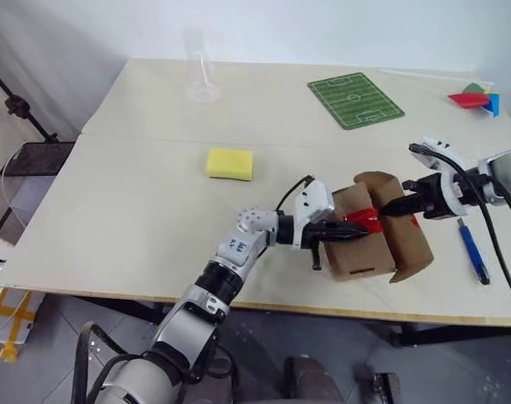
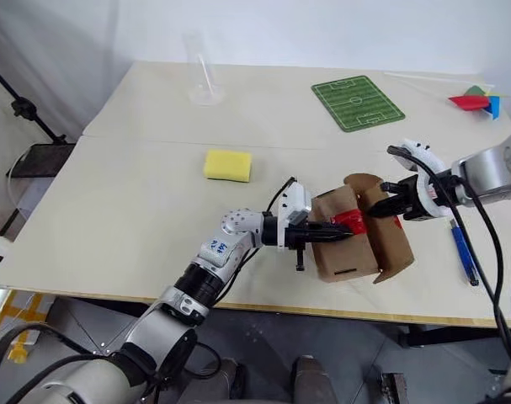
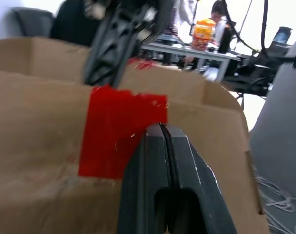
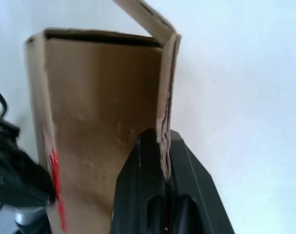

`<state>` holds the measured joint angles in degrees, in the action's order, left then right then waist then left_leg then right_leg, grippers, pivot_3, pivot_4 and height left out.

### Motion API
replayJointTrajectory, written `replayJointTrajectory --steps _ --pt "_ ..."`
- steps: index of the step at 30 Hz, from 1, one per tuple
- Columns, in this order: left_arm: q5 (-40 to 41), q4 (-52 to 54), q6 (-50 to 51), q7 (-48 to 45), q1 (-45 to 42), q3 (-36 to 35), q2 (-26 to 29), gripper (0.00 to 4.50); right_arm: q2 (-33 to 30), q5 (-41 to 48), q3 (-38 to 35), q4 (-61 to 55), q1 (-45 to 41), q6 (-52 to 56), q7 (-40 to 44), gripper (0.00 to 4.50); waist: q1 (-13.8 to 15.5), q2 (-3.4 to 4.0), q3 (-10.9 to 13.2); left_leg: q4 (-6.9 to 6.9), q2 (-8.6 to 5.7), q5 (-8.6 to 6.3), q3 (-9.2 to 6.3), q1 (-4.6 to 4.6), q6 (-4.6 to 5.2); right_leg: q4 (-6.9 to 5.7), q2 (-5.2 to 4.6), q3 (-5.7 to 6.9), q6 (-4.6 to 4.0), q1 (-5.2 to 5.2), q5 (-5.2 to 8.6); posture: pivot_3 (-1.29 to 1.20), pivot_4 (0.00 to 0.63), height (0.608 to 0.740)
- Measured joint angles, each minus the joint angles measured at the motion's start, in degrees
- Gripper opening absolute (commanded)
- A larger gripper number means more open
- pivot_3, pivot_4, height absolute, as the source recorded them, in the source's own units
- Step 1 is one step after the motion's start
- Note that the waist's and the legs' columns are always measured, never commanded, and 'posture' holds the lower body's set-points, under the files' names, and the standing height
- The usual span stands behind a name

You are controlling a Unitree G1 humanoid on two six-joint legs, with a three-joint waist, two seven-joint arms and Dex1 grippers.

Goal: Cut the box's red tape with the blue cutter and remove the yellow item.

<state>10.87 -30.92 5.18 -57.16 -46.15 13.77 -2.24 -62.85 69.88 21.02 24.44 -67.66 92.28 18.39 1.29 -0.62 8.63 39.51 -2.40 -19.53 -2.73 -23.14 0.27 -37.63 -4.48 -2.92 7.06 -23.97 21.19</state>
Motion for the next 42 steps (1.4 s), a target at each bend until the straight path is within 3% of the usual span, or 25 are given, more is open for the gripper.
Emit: replayJointTrajectory --steps 4,15,24,31,37,42 --pt "-0.05 0.91 0.26 0.79 1.51 -1.54 2.93 0.00 -0.89 4.25 1.95 0.01 -2.17 0.01 -0.25 0.02 0.00 0.01 0.00 -0.01 0.01 0.00 -0.03 -0.01 0.00 0.00 -0.01 0.06 0.00 -0.01 0.00 0.00 0.150 0.740" --pt "-0.09 3.99 2.79 1.41 3.27 -1.91 4.71 0.00 -0.25 13.08 5.66 0.36 -5.77 -0.04 -7.69 0.02 0.08 0.00 0.00 0.08 -0.01 0.00 -0.21 -0.03 0.00 0.01 -0.07 0.28 -0.01 0.13 0.00 0.00 0.150 0.740" --pt "-0.76 10.45 9.65 -1.17 6.53 -0.19 13.43 0.00 3.51 25.80 4.91 -1.63 -5.82 -0.56 -17.77 0.02 -0.32 0.03 -0.02 0.11 0.03 0.01 -0.43 -0.07 -0.02 -0.06 -0.09 0.55 -0.03 0.21 -0.02 0.00 0.150 0.740" --pt "-0.76 11.45 10.00 -1.92 5.00 -1.32 16.11 0.00 7.61 25.42 -2.18 -2.32 -2.95 -0.01 -25.45 0.02 -0.45 0.03 -0.02 0.20 0.04 0.02 -0.53 -0.07 -0.03 -0.09 -0.10 0.84 -0.07 0.31 -0.04 0.00 0.150 0.740" --pt "6.13 20.48 22.22 -12.20 -1.31 -2.16 23.42 0.00 8.37 23.35 -5.90 -4.32 -0.72 0.00 -27.51 0.02 -1.52 0.03 -0.02 0.21 0.06 0.08 -0.61 -0.05 -0.12 -0.12 -0.10 0.88 -0.08 0.36 -0.04 0.00 0.150 0.740" --pt "8.58 23.51 23.50 -12.34 -7.30 -1.78 19.45 0.00 9.95 22.00 -7.68 -5.11 -0.14 -0.01 -27.89 0.02 -1.51 0.04 -0.02 0.23 0.04 0.08 -0.65 0.01 -0.11 -0.10 -0.09 0.92 -0.08 0.47 -0.04 0.00 0.150 0.740"
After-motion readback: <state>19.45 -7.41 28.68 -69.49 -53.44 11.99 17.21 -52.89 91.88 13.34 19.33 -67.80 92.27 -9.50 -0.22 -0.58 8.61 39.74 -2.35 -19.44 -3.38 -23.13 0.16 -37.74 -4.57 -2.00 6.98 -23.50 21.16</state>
